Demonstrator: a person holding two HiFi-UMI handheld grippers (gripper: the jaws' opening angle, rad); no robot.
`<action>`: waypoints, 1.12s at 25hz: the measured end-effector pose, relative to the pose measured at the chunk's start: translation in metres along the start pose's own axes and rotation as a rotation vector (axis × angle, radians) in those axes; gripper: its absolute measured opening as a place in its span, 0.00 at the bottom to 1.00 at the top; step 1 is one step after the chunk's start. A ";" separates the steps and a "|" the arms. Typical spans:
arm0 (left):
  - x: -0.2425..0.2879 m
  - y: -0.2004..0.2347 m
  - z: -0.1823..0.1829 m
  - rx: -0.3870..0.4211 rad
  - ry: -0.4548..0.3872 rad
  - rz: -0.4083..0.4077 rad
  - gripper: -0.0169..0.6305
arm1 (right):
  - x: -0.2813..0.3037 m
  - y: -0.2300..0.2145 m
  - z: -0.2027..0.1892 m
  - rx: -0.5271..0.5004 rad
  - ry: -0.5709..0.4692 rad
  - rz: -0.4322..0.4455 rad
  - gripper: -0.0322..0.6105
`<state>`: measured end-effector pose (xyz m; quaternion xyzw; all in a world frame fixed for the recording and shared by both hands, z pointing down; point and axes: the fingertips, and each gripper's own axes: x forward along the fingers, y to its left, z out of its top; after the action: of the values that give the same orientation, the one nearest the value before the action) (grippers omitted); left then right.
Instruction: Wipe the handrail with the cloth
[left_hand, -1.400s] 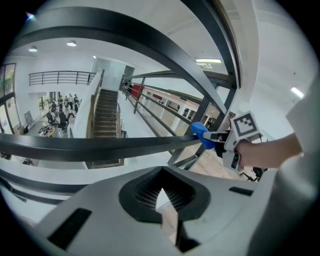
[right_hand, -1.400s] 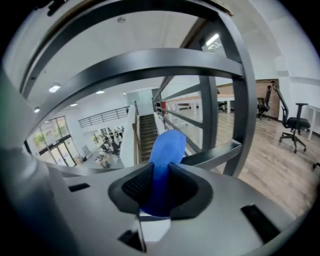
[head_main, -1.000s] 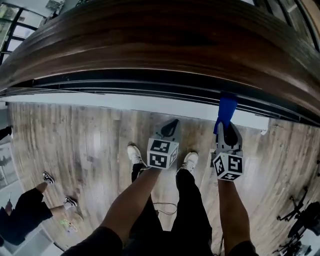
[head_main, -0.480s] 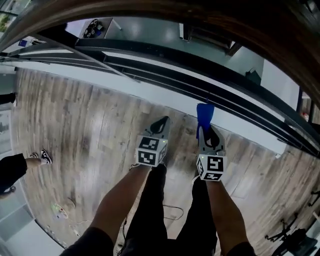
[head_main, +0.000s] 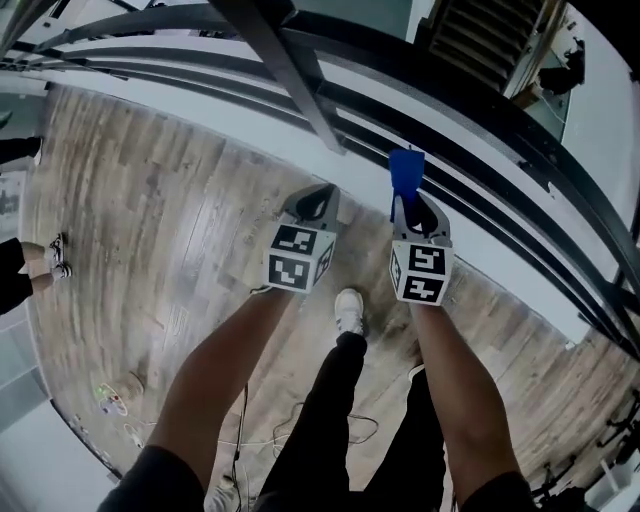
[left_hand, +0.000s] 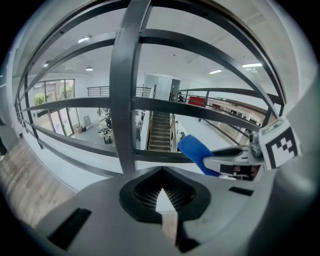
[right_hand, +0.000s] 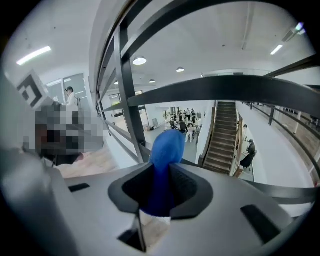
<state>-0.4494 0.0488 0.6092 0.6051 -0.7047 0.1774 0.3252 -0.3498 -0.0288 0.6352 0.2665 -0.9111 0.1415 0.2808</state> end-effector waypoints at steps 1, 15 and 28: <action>-0.001 0.017 -0.001 0.006 0.005 0.005 0.03 | 0.016 0.011 0.008 -0.007 0.004 -0.004 0.21; -0.005 0.141 0.000 -0.110 -0.010 0.061 0.03 | 0.172 0.077 0.050 0.020 0.089 -0.090 0.21; 0.012 0.093 -0.009 -0.059 -0.010 0.020 0.03 | 0.150 0.045 0.032 0.008 0.081 -0.118 0.21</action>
<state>-0.5374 0.0649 0.6375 0.5890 -0.7173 0.1567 0.3378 -0.4941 -0.0662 0.6922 0.3151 -0.8811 0.1387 0.3243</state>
